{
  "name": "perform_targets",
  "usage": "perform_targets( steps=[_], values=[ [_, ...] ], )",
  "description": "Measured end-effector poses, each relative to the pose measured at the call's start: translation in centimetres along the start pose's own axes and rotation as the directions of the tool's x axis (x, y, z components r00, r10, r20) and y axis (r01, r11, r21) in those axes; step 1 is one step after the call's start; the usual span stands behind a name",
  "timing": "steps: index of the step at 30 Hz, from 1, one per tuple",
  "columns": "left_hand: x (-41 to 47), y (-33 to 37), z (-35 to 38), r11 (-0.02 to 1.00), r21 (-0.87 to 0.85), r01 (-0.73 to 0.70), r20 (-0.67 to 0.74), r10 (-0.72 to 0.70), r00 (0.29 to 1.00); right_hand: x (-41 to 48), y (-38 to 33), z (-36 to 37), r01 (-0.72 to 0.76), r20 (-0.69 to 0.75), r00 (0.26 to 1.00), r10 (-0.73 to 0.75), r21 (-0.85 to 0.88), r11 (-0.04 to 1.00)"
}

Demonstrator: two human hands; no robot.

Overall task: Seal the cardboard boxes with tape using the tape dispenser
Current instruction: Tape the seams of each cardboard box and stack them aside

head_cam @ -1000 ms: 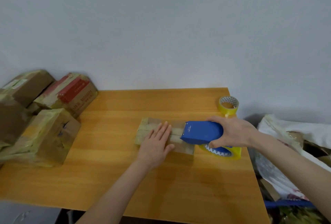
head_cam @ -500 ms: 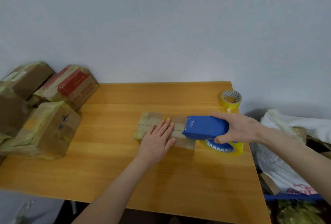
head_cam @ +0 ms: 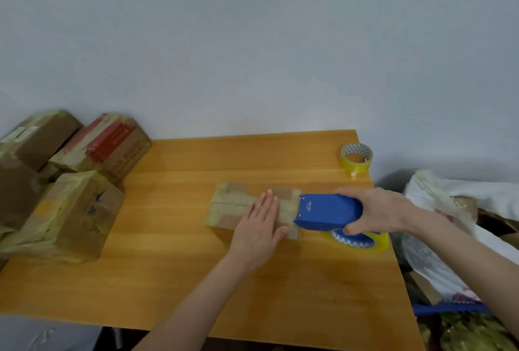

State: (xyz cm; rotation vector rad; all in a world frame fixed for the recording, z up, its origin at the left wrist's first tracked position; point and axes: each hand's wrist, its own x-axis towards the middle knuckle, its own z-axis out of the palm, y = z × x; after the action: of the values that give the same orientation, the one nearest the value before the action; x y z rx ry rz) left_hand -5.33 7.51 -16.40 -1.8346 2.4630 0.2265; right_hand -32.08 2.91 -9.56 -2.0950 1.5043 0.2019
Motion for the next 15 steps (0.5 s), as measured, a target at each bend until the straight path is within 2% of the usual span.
perform_targets(
  steps=[4,8,15],
  values=[
    [0.6,-0.1,-0.1,0.995,0.023,-0.102,0.039,0.101,0.994,-0.2,-0.6,-0.1,-0.001,-0.024,1.0,0.0,-0.024,1.0],
    [0.8,-2.3,-0.2,0.996,0.044,-0.078,0.025,0.077,0.997,0.5,-1.6,1.3,0.043,-0.054,0.998,-0.04,0.057,0.997],
    [0.8,-3.3,0.3,0.995,0.045,-0.091,0.045,0.089,0.995,0.6,0.2,1.8,0.073,-0.028,0.997,-0.069,0.219,0.973]
  ],
)
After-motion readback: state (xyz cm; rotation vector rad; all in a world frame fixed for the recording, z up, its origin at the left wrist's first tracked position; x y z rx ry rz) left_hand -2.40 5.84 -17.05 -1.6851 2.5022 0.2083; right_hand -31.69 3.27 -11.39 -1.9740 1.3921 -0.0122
